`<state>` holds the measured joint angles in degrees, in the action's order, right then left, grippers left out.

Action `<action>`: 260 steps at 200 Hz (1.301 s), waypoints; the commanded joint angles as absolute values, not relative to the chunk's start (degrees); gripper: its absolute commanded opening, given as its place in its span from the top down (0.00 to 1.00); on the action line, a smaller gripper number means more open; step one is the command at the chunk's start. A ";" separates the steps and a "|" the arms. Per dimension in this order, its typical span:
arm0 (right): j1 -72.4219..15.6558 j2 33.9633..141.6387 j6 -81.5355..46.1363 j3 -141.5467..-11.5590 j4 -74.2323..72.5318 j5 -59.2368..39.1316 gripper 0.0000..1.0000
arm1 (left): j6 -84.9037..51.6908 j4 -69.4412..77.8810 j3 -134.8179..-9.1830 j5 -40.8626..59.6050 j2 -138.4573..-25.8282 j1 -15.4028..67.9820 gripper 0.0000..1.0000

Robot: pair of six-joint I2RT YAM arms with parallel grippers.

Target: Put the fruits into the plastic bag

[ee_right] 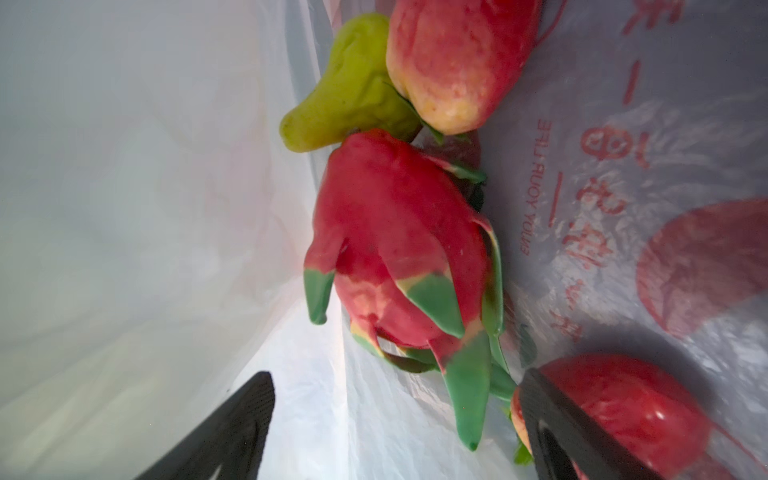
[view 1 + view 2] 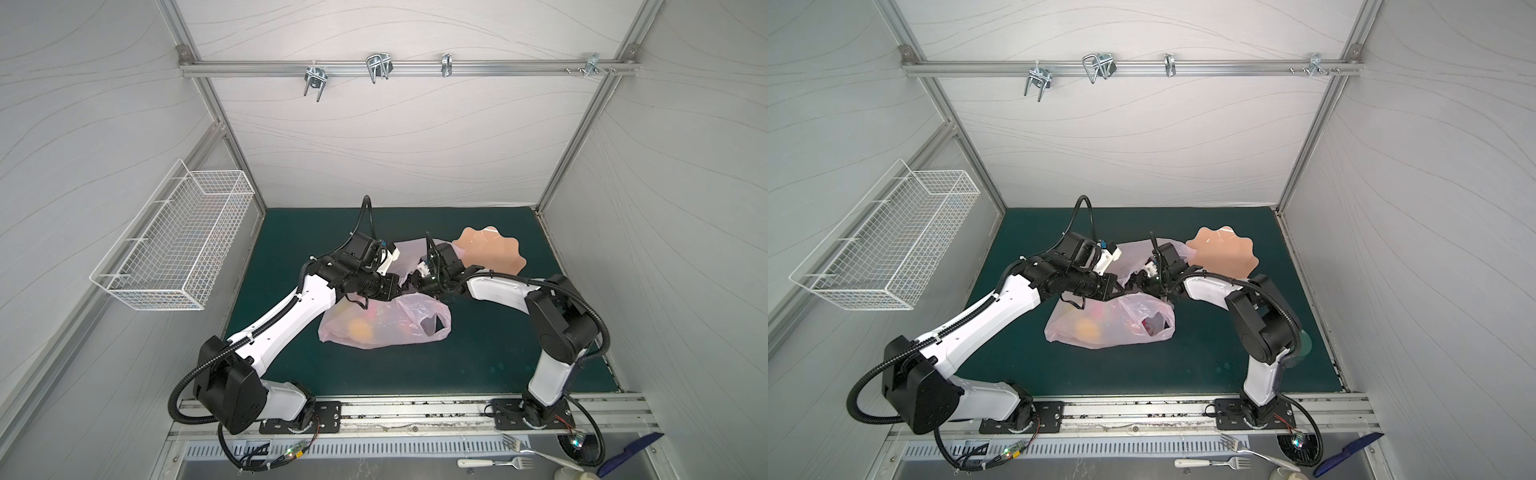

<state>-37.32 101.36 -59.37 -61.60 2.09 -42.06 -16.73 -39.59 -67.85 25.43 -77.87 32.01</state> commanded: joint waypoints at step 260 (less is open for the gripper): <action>-6.71 78.16 -15.82 -62.97 35.27 -22.58 0.01 | 17.08 -39.01 -86.05 20.17 -82.92 51.47 0.31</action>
<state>-6.92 77.06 -17.06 -61.87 35.99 -21.85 4.43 -40.45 -85.73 19.86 -80.99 48.18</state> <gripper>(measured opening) 0.989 0.687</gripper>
